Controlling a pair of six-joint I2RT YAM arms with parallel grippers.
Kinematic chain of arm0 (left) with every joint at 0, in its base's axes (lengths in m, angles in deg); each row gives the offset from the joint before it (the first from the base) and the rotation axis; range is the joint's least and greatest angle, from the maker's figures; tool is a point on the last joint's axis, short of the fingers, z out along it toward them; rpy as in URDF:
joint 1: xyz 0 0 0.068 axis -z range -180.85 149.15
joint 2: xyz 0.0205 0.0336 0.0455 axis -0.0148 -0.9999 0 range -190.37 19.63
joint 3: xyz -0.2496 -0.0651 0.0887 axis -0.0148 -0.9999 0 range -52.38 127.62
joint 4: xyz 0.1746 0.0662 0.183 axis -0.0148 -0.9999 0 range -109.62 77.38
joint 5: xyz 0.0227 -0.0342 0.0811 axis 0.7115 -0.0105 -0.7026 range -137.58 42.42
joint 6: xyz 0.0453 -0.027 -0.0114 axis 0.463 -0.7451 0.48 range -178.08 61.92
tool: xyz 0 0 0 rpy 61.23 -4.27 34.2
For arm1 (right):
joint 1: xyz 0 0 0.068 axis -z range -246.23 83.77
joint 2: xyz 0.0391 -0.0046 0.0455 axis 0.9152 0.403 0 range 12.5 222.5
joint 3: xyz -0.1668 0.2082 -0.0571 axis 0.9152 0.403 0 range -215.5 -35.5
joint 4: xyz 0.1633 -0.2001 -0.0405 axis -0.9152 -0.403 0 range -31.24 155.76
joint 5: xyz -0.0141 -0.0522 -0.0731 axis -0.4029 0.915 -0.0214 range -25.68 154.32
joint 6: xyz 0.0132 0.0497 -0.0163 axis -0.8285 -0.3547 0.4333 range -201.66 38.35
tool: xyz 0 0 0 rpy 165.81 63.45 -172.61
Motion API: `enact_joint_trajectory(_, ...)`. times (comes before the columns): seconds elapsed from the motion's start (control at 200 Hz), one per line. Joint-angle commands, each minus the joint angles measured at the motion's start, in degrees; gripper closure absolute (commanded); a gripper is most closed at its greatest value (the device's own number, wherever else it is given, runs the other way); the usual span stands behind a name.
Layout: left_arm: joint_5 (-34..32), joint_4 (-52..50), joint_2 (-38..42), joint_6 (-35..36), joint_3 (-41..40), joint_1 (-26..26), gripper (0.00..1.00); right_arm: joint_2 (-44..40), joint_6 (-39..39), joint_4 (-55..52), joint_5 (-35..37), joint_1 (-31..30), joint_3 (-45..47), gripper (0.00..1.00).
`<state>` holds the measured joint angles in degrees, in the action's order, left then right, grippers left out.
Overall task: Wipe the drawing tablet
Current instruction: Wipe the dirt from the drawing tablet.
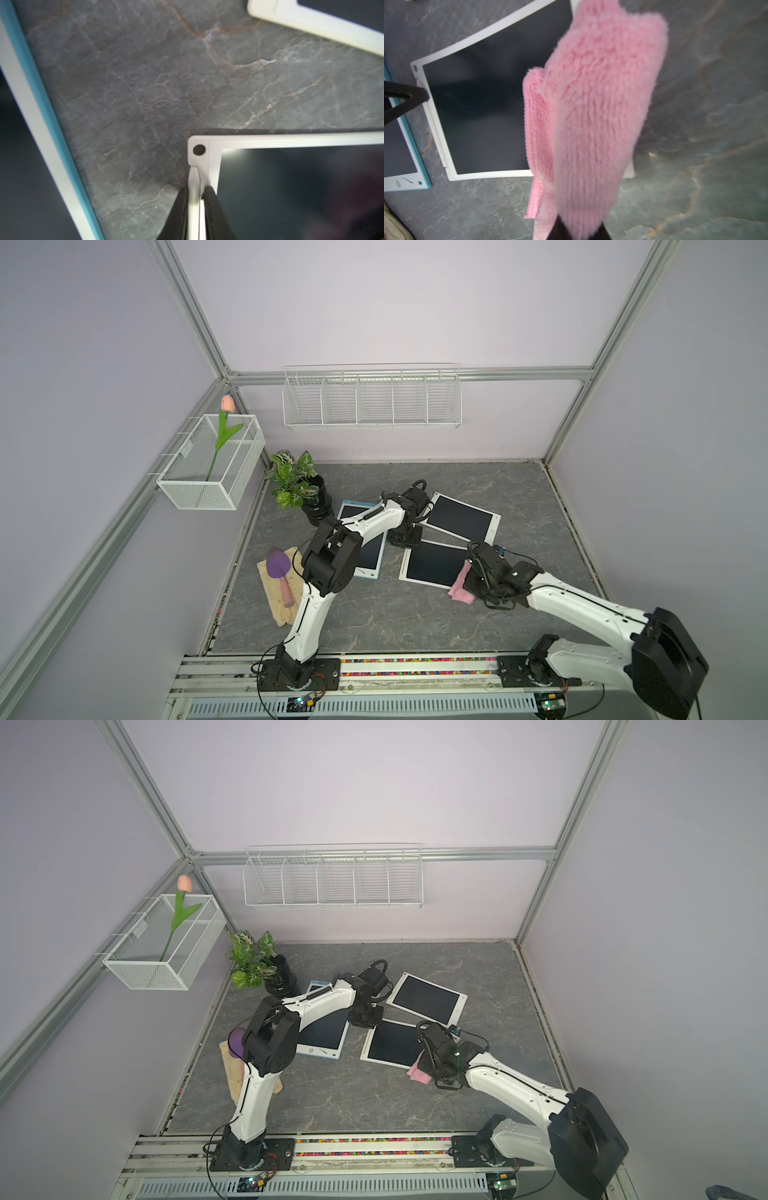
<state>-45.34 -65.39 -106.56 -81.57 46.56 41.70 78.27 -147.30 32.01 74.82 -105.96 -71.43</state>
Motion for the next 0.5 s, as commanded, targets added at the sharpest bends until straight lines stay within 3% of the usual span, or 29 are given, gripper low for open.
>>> enact_joint_trajectory(0.0,0.65,-1.74,-3.07,0.02,-2.87,0.78,0.82,0.42,2.02,-6.71,0.08,0.04,-1.0,0.93)
enact_joint_trajectory(0.275,0.78,-1.81,-3.1,0.0,-2.96,0.74,0.82,26.86,5.72,2.15,-3.53,-9.72,-24.44,0.93)
enact_joint_trajectory(0.38,0.96,-1.56,-2.75,0.02,-3.43,0.74,0.81,29.35,5.54,2.85,-4.36,-9.75,-27.62,0.93)
enact_joint_trajectory(0.5,1.23,-1.28,-2.59,-0.07,-3.83,0.71,0.82,25.85,5.15,1.57,-4.42,-7.33,-22.21,0.93)
